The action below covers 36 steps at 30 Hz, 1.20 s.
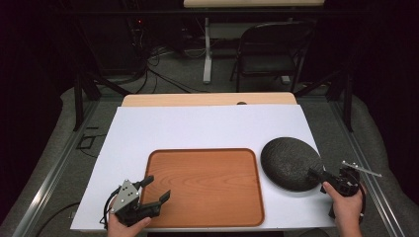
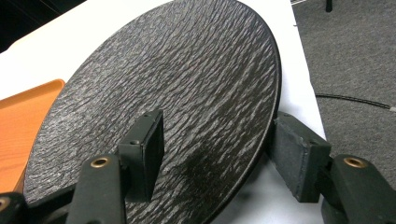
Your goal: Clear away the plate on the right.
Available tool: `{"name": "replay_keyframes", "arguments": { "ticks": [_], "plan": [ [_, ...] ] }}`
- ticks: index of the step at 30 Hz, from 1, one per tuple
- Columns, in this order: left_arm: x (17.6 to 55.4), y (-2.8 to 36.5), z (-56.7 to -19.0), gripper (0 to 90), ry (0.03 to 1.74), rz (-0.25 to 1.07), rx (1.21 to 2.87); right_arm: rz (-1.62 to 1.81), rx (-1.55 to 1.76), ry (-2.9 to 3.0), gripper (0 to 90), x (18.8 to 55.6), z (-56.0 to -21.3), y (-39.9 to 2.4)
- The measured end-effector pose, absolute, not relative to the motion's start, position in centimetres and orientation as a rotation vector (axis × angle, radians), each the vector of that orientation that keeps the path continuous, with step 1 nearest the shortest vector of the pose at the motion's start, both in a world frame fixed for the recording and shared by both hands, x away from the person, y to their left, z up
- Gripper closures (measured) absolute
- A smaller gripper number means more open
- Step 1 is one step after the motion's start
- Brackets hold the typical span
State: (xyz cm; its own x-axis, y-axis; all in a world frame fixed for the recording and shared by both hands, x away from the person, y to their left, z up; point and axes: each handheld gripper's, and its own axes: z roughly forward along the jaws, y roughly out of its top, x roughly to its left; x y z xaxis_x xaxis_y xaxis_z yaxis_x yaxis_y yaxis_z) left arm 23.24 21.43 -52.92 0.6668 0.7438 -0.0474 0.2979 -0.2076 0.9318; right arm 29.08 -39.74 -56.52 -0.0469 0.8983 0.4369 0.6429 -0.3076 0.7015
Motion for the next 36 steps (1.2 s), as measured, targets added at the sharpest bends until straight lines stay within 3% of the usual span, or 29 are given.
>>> {"name": "replay_keyframes", "arguments": {
  "ticks": [36],
  "plan": [
    [23.3,21.4,-53.0,23.3,0.834,0.508,1.788,1.387,2.102,1.535,64.1,28.9,-56.8,-41.1]
  ]
}}
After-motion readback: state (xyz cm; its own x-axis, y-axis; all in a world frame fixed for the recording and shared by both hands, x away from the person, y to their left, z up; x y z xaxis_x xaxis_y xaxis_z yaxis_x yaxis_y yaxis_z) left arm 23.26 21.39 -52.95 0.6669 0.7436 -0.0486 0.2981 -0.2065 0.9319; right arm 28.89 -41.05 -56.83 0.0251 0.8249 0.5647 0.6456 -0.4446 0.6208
